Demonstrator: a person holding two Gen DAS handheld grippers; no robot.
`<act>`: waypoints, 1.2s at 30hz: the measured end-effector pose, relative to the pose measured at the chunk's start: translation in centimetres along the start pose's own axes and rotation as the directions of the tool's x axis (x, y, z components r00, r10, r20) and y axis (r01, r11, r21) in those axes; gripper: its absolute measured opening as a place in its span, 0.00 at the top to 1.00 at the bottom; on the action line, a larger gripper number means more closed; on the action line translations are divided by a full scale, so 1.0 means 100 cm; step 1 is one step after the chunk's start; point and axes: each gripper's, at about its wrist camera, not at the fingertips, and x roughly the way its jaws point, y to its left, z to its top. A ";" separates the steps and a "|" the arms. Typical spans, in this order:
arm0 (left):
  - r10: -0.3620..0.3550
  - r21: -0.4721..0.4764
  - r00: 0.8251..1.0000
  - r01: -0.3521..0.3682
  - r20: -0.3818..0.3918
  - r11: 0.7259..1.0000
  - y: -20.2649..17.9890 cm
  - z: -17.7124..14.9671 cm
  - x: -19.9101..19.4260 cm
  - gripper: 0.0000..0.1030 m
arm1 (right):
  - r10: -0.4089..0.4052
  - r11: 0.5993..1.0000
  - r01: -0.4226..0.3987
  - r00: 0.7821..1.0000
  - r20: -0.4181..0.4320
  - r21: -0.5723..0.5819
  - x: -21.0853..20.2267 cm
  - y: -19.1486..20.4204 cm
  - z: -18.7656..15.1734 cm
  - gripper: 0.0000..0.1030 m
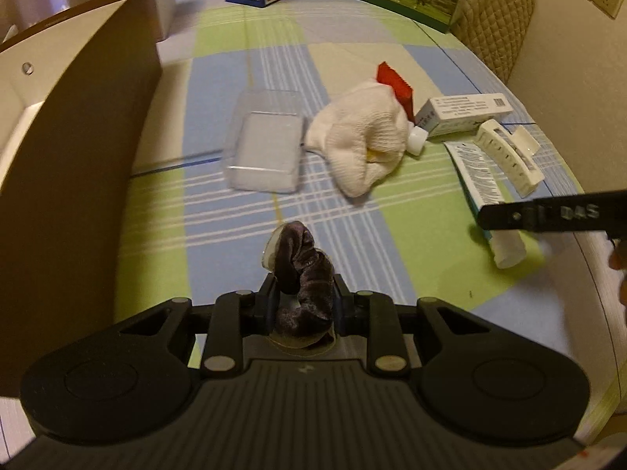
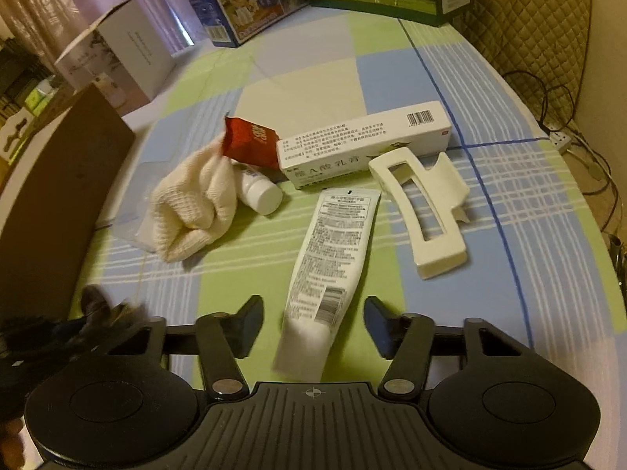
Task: Organize objects
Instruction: 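Grasp the brown scrunchie with the left tool while the right tool grasps the white tube, then lift and carry the scrunchie and white tube over the open box with both tools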
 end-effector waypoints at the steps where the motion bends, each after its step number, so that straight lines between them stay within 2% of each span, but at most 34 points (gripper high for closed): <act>1: 0.001 -0.003 1.000 -0.001 0.000 1.000 0.001 -0.002 -0.002 0.78 | -0.008 1.000 0.008 1.000 0.006 0.000 0.002 0.000 -0.001 0.59; 2: 0.000 -0.006 1.000 0.000 -0.001 1.000 0.002 -0.004 -0.003 0.78 | -0.009 1.000 0.009 1.000 0.014 -0.010 0.002 0.001 -0.002 0.65; 5: -0.001 -0.012 1.000 0.001 -0.007 1.000 0.005 -0.007 -0.006 0.78 | 0.000 0.999 0.001 1.000 0.008 -0.035 -0.001 0.003 -0.007 0.69; 12: -0.013 -0.008 1.000 0.013 -0.022 1.000 0.008 -0.016 -0.014 0.78 | 0.042 0.989 -0.052 0.996 -0.073 -0.142 -0.020 0.011 -0.038 0.69; 15: -0.018 -0.002 0.999 0.018 -0.030 1.000 0.009 -0.021 -0.018 0.78 | 0.037 0.982 -0.056 0.994 -0.104 -0.180 -0.031 0.000 -0.055 0.69; 21: -0.018 -0.002 0.999 0.018 -0.046 1.000 0.012 -0.028 -0.020 0.78 | -0.012 0.980 -0.012 0.993 -0.117 -0.201 -0.042 -0.003 -0.074 0.68; 29: -0.023 -0.002 0.999 0.023 -0.031 1.000 0.011 -0.030 -0.027 0.78 | -0.079 0.973 0.062 0.995 -0.066 -0.223 -0.031 0.013 -0.070 0.67; 36: -0.023 -0.008 0.999 0.023 -0.029 1.000 0.011 -0.036 -0.032 0.78 | -0.125 0.956 0.107 0.991 -0.050 -0.273 -0.021 0.024 -0.066 0.60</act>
